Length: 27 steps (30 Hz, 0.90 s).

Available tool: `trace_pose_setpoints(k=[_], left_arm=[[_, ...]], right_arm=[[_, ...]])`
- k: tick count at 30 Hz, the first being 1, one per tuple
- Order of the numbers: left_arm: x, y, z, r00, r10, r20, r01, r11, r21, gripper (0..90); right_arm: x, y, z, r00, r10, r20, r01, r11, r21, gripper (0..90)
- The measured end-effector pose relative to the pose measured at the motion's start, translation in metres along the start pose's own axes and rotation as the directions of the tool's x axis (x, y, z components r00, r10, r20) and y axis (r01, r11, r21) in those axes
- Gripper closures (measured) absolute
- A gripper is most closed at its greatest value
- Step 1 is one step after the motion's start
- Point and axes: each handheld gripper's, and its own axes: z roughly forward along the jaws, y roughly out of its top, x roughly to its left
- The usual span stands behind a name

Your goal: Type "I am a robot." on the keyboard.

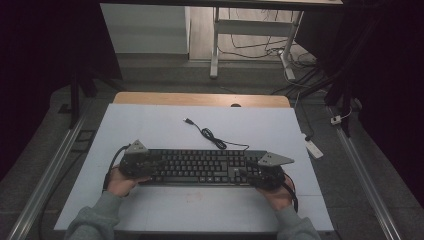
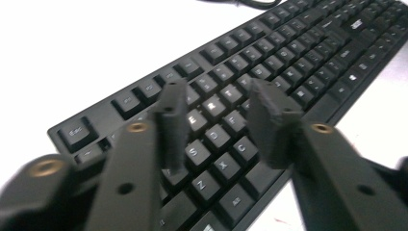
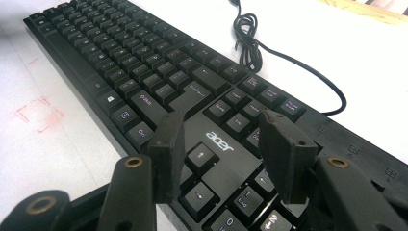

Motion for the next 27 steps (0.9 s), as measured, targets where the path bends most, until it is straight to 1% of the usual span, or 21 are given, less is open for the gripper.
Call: trace_pose_setpoints(k=[4,7,11,14,16,22,25,27], left_arm=[[-0.003,0.002,0.002,0.9999,0.011,0.005,-0.011,0.9999,-0.004,78.2],[-0.006,0.003,0.006,0.9995,0.024,0.022,-0.024,0.9997,0.004,89.0],[-0.015,0.006,0.015,0.9977,0.053,0.043,-0.054,0.9981,0.028,89.2],[-0.023,0.008,0.022,0.9951,0.082,0.055,-0.085,0.9952,0.048,89.3],[-0.027,0.009,0.026,0.9937,0.094,0.06,-0.098,0.9936,0.056,89.2],[-0.034,0.01,0.037,0.9909,0.114,0.071,-0.12,0.9891,0.086,89.2],[-0.036,0.009,0.042,0.9888,0.133,0.069,-0.139,0.9848,0.103,89.2],[-0.037,0.008,0.044,0.9892,0.13,0.068,-0.137,0.9846,0.109,89.2]], right_arm=[[0.0,0.0,0.001,1.0,-0.001,-0.002,0.001,1.0,0.005,52.2],[0.0,0.0,0.002,1.0,-0.002,0.0,0.002,1.0,0.01,52.2],[0.0,-0.001,0.002,1.0,-0.002,-0.003,0.002,1.0,0.011,52.1],[0.0,-0.001,0.002,1.0,-0.001,-0.002,0.001,1.0,0.012,52.1],[0.0,-0.001,0.002,1.0,-0.002,0.0,0.002,1.0,0.014,52.1],[0.0,-0.001,0.003,1.0,-0.005,0.0,0.005,1.0,0.023,52.0],[0.0,-0.001,0.003,1.0,-0.005,-0.001,0.005,1.0,0.023,51.9],[0.0,-0.001,0.003,1.0,-0.005,0.0,0.005,1.0,0.023,51.9]])
